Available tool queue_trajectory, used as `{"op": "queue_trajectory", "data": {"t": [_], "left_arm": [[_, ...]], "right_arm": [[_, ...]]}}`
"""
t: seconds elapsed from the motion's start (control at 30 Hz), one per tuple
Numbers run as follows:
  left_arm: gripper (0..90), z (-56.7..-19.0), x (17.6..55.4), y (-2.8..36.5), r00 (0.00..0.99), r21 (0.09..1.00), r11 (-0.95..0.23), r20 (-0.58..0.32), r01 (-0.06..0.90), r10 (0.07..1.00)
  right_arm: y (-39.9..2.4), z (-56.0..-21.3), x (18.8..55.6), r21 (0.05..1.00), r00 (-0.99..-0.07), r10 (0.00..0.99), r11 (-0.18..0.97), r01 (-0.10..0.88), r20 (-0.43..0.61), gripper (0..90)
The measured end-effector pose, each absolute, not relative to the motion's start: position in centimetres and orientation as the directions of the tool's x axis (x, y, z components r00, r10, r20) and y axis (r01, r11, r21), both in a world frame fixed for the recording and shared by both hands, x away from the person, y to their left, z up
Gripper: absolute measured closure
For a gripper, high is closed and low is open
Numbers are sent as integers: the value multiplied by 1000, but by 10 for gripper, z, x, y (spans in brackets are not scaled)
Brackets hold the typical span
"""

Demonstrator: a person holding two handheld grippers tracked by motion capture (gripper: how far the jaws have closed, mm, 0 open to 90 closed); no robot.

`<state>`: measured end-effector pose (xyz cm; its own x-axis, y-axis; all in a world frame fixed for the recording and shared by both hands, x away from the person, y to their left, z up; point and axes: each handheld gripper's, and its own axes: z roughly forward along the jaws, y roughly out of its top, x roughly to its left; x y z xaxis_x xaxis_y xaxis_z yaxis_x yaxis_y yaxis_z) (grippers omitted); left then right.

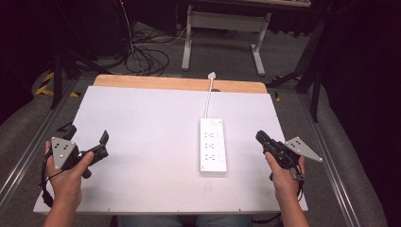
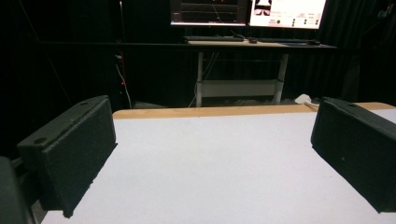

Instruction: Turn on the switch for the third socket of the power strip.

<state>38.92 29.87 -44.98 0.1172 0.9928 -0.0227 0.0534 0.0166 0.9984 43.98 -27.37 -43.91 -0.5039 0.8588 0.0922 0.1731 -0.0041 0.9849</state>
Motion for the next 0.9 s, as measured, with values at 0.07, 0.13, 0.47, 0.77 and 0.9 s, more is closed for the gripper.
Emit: {"op": "queue_trajectory", "data": {"t": [0.07,0.13,0.47,0.77,0.9], "left_arm": [[5,-450,389,299,118,998,16,-22,54,993],[5,-450,389,299,117,998,17,-23,53,993],[6,-450,389,298,120,998,15,-22,55,993],[8,-450,389,300,120,998,22,-28,55,992],[8,-450,389,300,120,998,25,-31,55,992]], "right_arm": [[-273,-438,439,983,-515,852,4,182,92,897],[-273,-438,439,983,-521,849,12,181,86,900],[-270,-438,439,981,-535,842,44,190,66,900],[-269,-439,440,979,-541,839,59,197,59,900],[-267,-439,440,977,-544,837,66,203,56,900]]}}
